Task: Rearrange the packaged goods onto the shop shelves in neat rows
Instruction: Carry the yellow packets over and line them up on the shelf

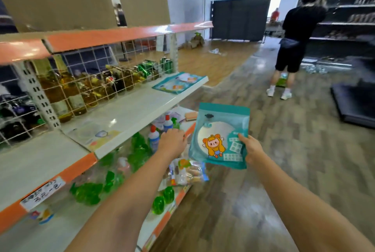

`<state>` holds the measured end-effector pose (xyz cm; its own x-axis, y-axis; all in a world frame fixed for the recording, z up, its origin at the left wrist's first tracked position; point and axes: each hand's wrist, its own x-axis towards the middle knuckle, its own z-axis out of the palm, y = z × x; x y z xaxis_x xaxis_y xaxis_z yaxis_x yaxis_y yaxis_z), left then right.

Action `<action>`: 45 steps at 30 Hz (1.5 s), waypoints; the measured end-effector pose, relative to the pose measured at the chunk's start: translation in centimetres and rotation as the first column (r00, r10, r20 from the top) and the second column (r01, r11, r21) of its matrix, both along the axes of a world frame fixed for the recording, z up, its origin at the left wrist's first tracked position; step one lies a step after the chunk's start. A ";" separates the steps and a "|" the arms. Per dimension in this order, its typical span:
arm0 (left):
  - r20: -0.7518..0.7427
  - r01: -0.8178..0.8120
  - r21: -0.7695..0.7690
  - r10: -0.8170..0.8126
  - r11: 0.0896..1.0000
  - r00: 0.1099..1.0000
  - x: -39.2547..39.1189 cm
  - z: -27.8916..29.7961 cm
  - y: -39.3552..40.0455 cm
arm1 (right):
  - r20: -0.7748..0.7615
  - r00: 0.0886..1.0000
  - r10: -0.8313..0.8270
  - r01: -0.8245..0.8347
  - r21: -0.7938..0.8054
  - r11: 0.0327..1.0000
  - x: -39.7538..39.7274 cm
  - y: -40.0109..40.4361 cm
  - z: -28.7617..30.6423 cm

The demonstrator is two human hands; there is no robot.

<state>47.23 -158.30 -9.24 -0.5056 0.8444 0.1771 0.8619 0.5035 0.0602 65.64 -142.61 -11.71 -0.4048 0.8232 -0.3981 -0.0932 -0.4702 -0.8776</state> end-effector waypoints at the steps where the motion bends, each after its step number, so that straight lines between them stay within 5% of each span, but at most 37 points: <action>1: 0.005 0.012 0.004 -0.012 1.000 1.000 0.1 -0.2 1.4 | 0.006 1.000 -0.017 0.017 -0.006 1.000 0.3 1.1 -0.2; 13: 0.054 0.177 0.026 -0.178 0.984 0.983 -4.1 -1.3 19.1 | 0.034 0.991 -0.128 0.129 -0.011 0.992 -1.7 15.3 -1.5; 28: 0.038 0.200 -0.008 -0.199 0.980 0.979 -11.2 -0.3 35.5 | -0.050 0.984 -0.169 0.168 -0.023 0.985 -8.9 30.8 0.0; 45: 0.052 -0.106 0.098 0.101 0.990 0.994 -16.8 2.1 48.0 | -0.012 0.993 0.117 -0.116 0.037 0.992 -18.9 49.5 3.7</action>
